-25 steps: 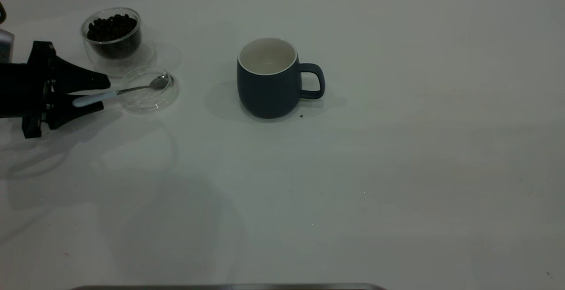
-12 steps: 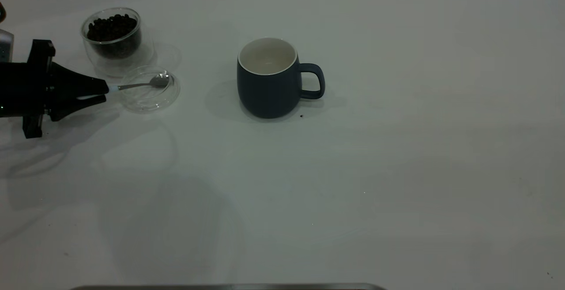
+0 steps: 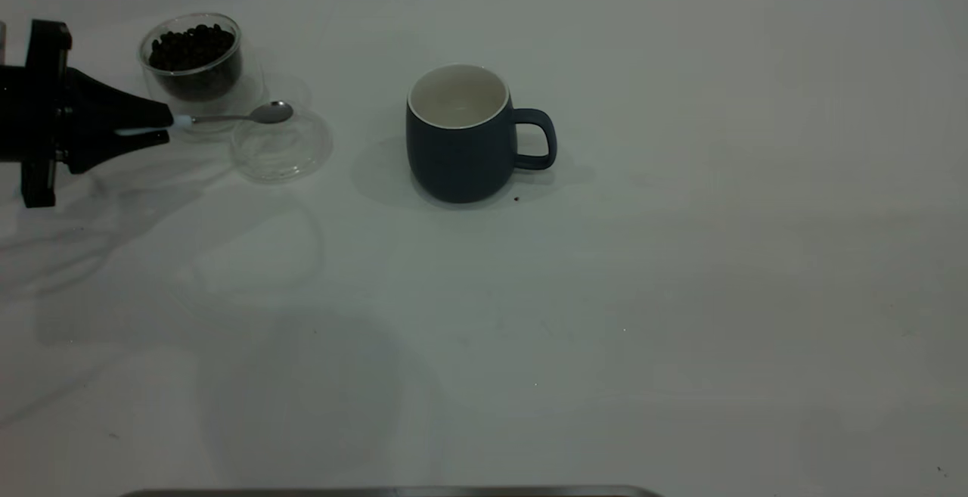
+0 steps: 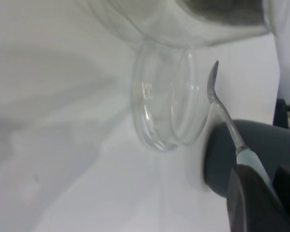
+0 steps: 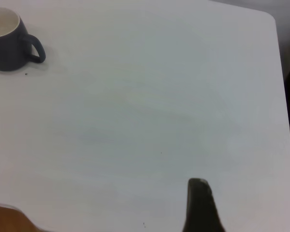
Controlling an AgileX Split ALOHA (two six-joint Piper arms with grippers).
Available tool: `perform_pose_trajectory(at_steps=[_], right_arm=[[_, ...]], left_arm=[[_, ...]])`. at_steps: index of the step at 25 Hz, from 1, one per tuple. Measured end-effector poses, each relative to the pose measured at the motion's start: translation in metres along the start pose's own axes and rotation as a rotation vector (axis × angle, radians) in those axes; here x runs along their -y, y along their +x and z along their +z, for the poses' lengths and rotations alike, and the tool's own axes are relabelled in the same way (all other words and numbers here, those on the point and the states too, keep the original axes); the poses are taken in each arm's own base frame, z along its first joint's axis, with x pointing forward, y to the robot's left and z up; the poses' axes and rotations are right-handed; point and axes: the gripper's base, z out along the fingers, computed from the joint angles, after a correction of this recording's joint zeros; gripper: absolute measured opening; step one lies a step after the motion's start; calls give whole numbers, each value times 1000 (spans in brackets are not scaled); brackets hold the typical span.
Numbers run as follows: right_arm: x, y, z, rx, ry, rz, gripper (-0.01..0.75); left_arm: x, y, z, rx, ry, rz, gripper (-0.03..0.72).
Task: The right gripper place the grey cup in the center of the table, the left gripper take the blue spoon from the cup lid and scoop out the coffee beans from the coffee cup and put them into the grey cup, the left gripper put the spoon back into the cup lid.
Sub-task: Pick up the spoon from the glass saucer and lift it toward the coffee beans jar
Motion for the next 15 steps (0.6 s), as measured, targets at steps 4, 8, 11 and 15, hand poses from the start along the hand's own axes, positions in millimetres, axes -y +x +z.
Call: perform_pose_trajectory(at_steps=[4,8,11,15], right_arm=[[0,0,0,0,0,0,458],[0,0,0,0,0,0,458],[0,0,0,0,0,0,458],[0,0,0,0,0,0,458]], left_arm=[[8,2,-5,-52,-15,-15,122],[22,-1,-12,-71,-14,33,122],[45,-8,-24,-40,11,114,122],[80,-26,-50,37,29,249,122]])
